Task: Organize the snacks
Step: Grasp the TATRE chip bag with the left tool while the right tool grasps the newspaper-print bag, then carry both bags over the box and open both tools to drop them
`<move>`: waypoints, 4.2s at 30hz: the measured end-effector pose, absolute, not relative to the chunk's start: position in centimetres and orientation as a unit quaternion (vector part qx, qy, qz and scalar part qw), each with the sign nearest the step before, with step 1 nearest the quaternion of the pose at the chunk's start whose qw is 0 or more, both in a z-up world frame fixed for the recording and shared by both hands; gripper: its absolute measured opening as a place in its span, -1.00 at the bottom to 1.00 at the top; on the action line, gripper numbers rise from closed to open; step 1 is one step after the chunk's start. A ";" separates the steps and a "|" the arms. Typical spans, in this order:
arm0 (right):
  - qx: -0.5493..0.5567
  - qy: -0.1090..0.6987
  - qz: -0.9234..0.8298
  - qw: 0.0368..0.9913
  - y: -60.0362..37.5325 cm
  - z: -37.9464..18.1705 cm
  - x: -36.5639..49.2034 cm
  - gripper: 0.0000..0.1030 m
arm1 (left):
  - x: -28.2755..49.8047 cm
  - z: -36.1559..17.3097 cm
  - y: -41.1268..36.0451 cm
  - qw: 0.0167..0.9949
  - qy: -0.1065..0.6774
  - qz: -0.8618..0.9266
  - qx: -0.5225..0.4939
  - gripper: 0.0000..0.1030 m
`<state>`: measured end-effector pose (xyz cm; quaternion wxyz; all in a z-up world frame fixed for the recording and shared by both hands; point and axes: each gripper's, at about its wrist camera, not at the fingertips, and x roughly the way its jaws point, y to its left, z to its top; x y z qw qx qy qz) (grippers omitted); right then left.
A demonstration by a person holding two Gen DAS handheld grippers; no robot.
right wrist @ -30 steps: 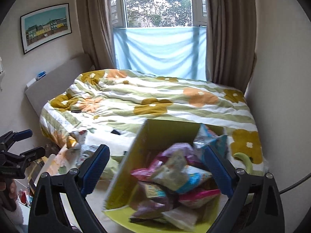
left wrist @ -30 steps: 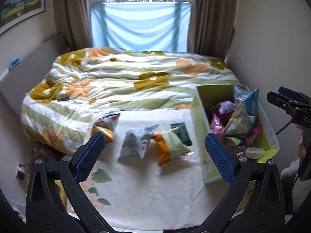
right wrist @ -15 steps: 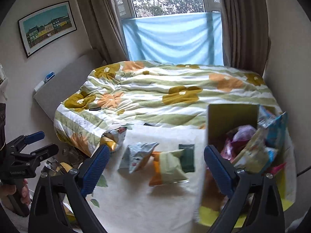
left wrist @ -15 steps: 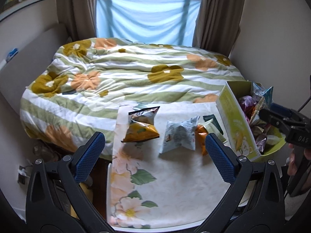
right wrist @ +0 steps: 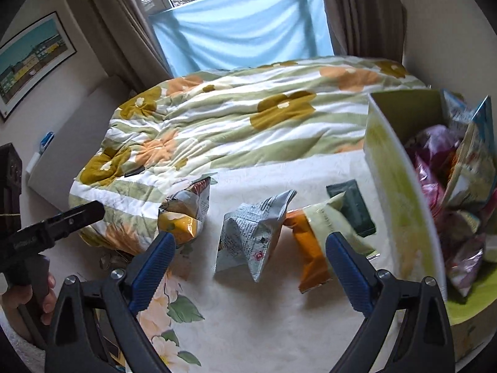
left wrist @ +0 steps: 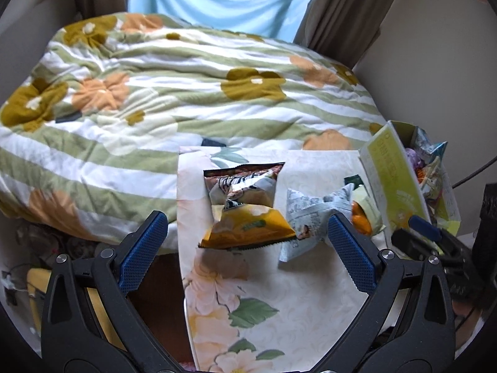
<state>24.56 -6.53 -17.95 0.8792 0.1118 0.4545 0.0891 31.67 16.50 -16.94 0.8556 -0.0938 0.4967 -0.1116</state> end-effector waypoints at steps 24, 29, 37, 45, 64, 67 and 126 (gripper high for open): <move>0.077 0.525 0.094 0.842 -3.0 -26.4 29.7 0.62 | 39.1 -29.9 12.3 0.784 0.602 -0.120 -0.093 0.61; 0.083 0.532 0.092 0.838 -3.1 -26.5 30.4 0.57 | 38.6 -29.7 12.8 0.781 0.605 -0.120 -0.097 0.57; 0.091 0.546 0.102 0.826 -2.8 -27.2 31.8 0.46 | 36.7 -29.6 14.0 0.779 0.610 -0.110 -0.101 0.57; 0.097 0.551 0.116 0.821 -2.1 -27.8 32.2 0.30 | 34.6 -29.3 15.0 0.779 0.611 -0.101 -0.102 0.56; 0.083 0.485 0.108 0.864 -2.4 -20.4 27.5 0.00 | 30.5 -19.9 14.8 0.831 0.538 -0.123 -0.075 0.56; 0.093 0.469 0.098 0.873 -3.6 -18.0 26.1 0.00 | 29.8 -17.1 13.4 0.843 0.517 -0.141 -0.056 0.56; 0.029 0.422 0.216 0.880 -30.8 -12.5 20.2 0.30 | 24.2 -10.2 -14.8 0.881 0.462 -0.044 -0.099 0.90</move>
